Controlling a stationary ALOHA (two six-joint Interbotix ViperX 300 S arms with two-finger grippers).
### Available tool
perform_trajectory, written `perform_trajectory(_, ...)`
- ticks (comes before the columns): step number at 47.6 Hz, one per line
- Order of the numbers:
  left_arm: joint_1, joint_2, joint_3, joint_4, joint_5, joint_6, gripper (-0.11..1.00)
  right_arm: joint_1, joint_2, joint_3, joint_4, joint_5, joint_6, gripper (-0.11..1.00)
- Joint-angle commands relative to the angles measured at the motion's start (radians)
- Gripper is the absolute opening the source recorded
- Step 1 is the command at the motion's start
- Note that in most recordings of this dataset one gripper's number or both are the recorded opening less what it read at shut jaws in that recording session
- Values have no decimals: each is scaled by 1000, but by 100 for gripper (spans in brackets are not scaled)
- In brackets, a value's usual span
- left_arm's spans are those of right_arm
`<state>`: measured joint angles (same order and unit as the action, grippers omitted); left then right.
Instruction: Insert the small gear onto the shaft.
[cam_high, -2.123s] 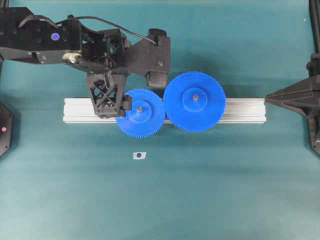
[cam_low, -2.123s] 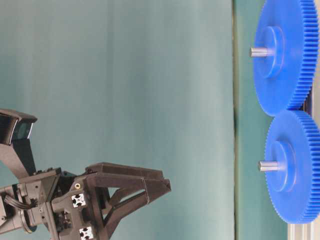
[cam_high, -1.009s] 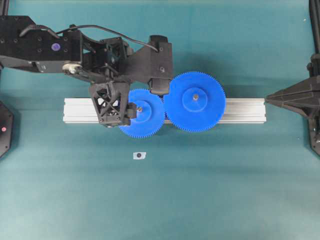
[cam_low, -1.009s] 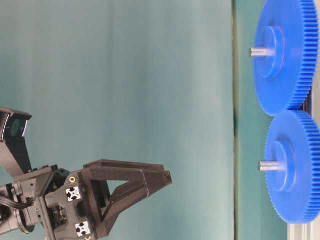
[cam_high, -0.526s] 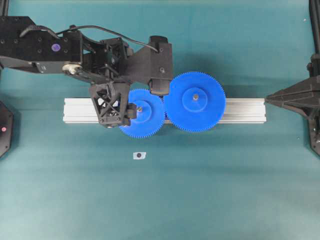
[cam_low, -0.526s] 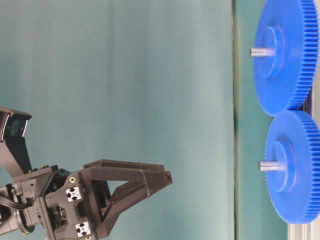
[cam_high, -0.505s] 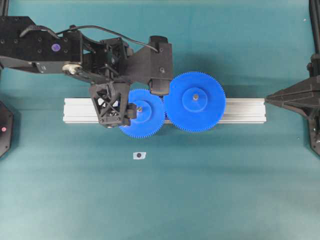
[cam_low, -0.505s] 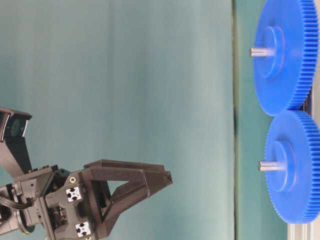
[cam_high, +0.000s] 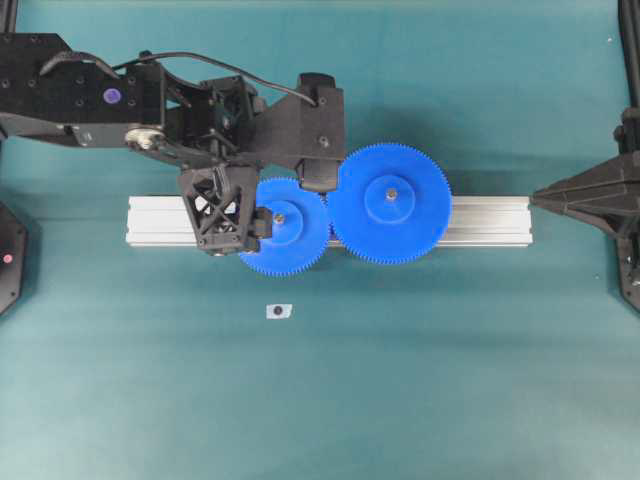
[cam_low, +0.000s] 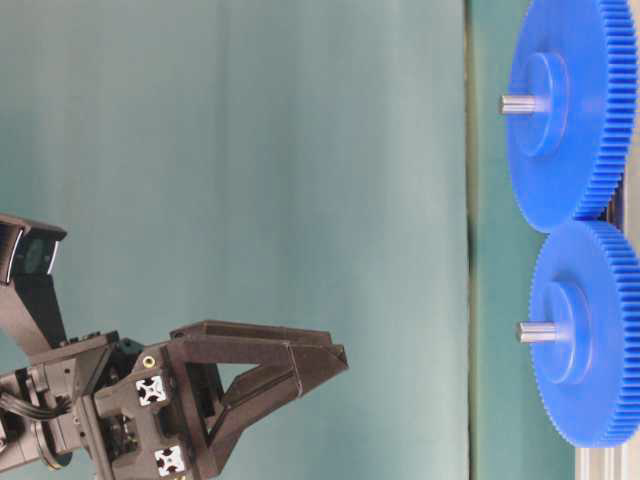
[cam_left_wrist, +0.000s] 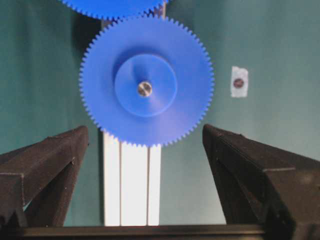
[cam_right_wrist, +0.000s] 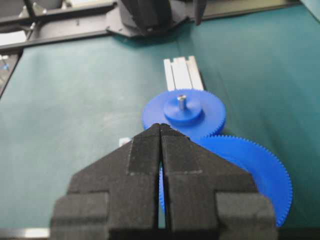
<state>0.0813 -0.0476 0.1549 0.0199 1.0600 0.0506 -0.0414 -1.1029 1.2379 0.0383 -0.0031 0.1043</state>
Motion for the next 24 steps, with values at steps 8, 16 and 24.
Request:
perform_trajectory(8, -3, -20, -11, 2, -5, 3, 90, -2, 6, -9, 0, -5, 8, -1)
perform_trajectory(16, -3, -18, -11, 2, -5, 2, 90, -2, 6, -8, 0, -5, 8, -1)
perform_trajectory(24, -3, -15, -11, 2, -5, 2, 90, -2, 6, -9, 0, -5, 8, -1)
